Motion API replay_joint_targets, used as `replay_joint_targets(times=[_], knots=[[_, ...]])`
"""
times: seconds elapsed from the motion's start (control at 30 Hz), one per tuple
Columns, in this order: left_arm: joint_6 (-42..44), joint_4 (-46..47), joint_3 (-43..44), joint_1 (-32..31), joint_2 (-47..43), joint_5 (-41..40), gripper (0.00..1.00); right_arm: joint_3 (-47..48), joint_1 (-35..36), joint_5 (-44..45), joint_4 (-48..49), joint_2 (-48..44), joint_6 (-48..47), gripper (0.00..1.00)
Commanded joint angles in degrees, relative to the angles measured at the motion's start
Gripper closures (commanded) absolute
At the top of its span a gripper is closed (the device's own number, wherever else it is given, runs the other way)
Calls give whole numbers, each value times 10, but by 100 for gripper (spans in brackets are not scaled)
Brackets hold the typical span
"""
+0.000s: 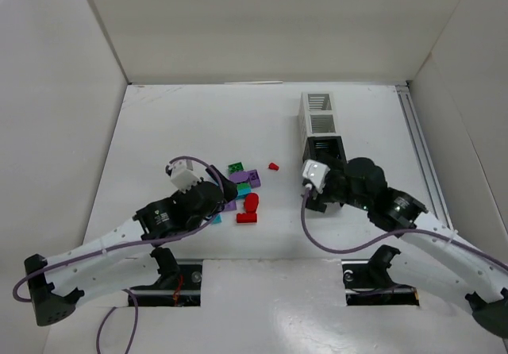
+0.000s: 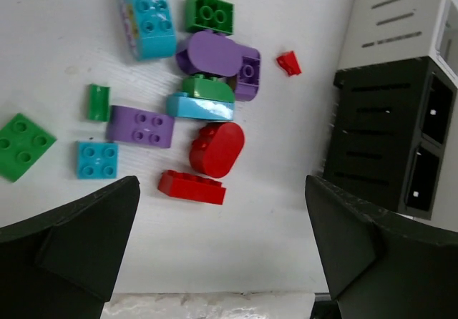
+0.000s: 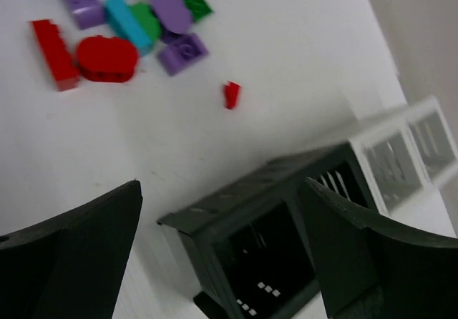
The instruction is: Sort the legos into containers by color
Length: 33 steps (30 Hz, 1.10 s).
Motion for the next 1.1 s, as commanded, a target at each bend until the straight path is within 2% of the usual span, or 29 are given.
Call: replay_joint_targets(times=[0.0, 0.03, 0.13, 0.23, 0.5, 0.77, 1.07], knots=[[-89, -102, 10, -1, -16, -38, 0, 14, 90, 13, 49, 24, -23, 6], [-89, -102, 10, -1, -16, -38, 0, 14, 134, 13, 64, 37, -28, 6], [-84, -108, 15, -1, -37, -43, 0, 9, 181, -36, 97, 106, -46, 7], [-84, -108, 15, -1, -54, -43, 0, -4, 181, -97, 132, 175, -52, 9], [-73, -103, -10, -1, -73, -43, 0, -6, 207, -59, 171, 293, -45, 9], [-67, -97, -21, -1, -73, -38, 0, 12, 207, -71, 234, 432, 1, 13], [-67, -104, -21, -1, -73, -32, 0, 42, 207, -71, 273, 502, 24, 14]])
